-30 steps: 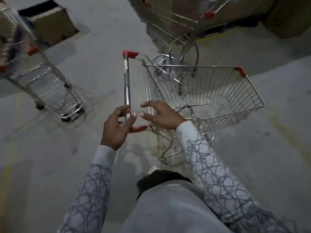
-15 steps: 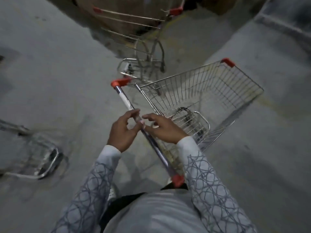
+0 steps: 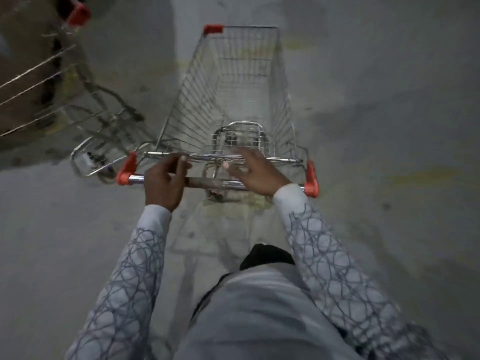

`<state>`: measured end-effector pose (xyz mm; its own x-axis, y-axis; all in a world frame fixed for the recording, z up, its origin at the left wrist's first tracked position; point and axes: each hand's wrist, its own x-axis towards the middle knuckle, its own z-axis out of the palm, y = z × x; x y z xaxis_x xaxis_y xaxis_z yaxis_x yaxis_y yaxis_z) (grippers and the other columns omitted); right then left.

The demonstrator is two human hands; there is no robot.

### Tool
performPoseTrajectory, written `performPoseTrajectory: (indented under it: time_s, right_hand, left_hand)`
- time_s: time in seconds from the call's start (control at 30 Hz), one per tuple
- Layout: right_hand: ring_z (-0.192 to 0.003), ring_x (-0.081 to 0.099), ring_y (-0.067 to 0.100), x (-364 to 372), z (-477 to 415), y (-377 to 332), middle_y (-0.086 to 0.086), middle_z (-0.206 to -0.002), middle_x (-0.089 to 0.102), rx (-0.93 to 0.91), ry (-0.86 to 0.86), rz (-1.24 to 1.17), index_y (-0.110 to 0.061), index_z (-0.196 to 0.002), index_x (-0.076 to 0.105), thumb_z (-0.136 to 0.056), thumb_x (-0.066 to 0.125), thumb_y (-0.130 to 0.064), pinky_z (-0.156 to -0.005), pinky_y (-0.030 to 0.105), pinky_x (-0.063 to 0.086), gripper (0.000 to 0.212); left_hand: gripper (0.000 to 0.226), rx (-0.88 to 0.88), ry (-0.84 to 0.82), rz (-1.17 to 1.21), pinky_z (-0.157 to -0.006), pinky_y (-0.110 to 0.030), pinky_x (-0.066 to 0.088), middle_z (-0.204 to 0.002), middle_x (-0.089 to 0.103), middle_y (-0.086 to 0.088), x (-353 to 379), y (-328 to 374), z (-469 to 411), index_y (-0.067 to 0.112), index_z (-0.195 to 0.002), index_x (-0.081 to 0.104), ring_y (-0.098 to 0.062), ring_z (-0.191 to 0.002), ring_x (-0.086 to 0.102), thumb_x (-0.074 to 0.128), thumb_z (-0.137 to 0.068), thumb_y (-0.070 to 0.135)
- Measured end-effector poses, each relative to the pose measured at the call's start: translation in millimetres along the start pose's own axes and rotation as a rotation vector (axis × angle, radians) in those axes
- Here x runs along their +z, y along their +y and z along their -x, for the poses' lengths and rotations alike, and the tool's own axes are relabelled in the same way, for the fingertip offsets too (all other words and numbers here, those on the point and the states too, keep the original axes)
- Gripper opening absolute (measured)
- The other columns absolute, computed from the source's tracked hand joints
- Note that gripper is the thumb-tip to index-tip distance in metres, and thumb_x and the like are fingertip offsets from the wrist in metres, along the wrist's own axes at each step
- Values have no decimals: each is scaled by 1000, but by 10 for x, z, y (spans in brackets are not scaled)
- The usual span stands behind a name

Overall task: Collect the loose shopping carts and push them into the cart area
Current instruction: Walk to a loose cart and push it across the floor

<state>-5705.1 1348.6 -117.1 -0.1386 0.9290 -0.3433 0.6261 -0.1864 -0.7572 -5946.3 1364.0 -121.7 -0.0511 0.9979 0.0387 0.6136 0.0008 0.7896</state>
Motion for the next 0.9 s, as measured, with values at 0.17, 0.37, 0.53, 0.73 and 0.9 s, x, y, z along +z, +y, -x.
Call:
performPoseTrajectory:
  time_s: [0.17,0.37,0.53,0.73,0.9]
  right_hand:
    - [-138,45,32,-5,22,198,0,-160,30,219,109,246,-33,-151,36,-98,36,-68,-106,52,38,64]
    - [-128,54,33,81,0,160,-4,-152,43,347,301,294,-33,-144,48,-99,33,-65,-102,48,40,57]
    - [-122,59,32,240,-40,59,-1,-145,53,401,427,269,-25,-138,54,-100,41,-57,-101,44,46,51]
    - [-121,60,32,534,-68,-212,1,-145,53,538,523,229,-24,-139,53,-98,42,-59,-101,45,46,55]
    - [-117,62,31,882,-107,-434,1,-142,57,628,673,166,-22,-136,56,-98,45,-54,-97,41,45,51]
  left_hand:
    - [27,181,34,-252,-70,-35,53,-83,73,-3,-2,-171,-256,18,-102,72,-27,-71,67,54,-100,38]
    - [38,333,53,-498,-90,-41,51,-110,74,-8,-50,-377,-438,13,-103,78,-31,-105,67,54,-95,41]
    - [57,320,-179,-597,-109,-43,41,-137,63,0,-125,-525,-813,30,-115,73,-24,-135,48,34,-93,65]
    - [51,402,-377,-653,-112,-44,32,-153,46,-5,-247,-591,-1298,29,-129,65,-27,-144,34,40,-98,62]
    - [62,468,-527,-735,-106,-49,41,-147,52,1,-274,-633,-1736,30,-137,56,-23,-142,38,32,-96,70]
